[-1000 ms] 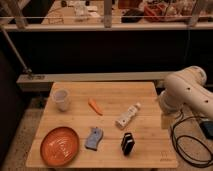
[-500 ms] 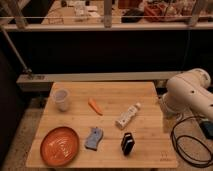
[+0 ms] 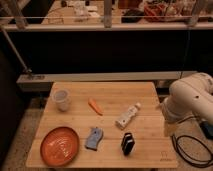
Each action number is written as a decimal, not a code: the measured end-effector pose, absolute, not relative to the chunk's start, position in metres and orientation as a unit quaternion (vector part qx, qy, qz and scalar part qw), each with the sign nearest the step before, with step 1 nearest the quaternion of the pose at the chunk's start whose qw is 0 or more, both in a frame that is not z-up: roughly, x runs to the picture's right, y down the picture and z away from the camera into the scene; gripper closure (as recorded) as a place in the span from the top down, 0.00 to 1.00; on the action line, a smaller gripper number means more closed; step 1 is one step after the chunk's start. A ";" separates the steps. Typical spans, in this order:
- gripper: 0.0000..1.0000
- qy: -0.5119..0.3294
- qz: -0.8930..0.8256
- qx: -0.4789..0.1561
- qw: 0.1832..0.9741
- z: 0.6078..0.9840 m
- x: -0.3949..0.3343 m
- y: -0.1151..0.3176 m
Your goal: Knock the eraser over
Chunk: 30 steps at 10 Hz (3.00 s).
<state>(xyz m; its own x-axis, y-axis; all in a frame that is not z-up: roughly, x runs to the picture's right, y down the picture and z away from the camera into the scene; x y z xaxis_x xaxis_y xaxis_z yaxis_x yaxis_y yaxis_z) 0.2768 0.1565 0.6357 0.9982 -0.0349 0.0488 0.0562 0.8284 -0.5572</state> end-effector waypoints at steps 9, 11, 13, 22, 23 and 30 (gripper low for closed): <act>0.45 -0.037 -0.039 -0.299 0.953 0.613 0.280 0.198; 0.54 -0.042 -0.044 -0.300 0.952 0.613 0.279 0.205; 0.61 -0.052 -0.047 -0.302 0.951 0.610 0.279 0.219; 0.29 -0.096 -0.064 -0.310 0.944 0.616 0.273 0.276; 0.19 -0.101 -0.066 -0.311 0.943 0.615 0.271 0.280; 0.10 -0.123 -0.096 -0.309 0.938 0.634 0.227 0.284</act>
<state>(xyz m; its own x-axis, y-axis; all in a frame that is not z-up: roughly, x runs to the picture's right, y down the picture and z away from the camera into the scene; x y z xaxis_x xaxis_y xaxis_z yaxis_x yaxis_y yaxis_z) 0.2266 0.2838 0.6338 0.9514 -0.1037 0.2900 0.2558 0.7905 -0.5565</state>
